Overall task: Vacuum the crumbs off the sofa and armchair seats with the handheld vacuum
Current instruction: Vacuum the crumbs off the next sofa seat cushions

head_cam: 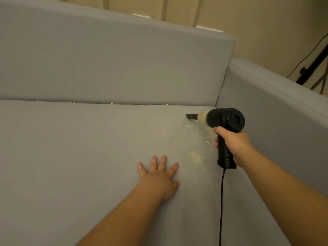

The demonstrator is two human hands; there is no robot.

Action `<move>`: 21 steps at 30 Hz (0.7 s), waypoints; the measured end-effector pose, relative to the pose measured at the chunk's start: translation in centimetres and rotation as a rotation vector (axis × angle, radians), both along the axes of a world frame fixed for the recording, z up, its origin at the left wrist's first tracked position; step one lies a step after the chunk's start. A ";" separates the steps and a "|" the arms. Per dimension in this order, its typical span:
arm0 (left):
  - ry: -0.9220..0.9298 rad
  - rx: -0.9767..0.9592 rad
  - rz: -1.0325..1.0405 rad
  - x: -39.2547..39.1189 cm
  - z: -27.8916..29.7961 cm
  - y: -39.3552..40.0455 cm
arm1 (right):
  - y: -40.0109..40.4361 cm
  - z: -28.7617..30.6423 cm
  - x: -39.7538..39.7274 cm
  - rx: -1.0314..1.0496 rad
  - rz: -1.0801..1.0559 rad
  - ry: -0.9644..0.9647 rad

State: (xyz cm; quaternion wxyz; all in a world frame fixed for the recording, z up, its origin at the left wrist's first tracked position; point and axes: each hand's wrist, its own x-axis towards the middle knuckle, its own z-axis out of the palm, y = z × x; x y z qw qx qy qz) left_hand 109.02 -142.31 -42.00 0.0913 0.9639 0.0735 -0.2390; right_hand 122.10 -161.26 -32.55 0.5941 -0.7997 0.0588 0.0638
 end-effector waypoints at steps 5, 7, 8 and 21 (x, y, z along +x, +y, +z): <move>-0.007 0.000 0.002 -0.1 0.0 -0.1 | -0.7 0.1 -0.5 -0.009 -0.095 -0.069; -0.017 -0.003 0.003 -0.2 0.0 -0.1 | -1.1 0.0 -0.8 0.008 -0.108 -0.042; -0.022 -0.006 0.004 -0.3 -0.1 -0.1 | -1.3 -0.1 -0.9 0.009 -0.100 -0.026; -0.031 -0.008 0.010 -0.2 -0.2 -0.1 | -1.1 0.3 -1.3 -0.036 -0.061 -0.089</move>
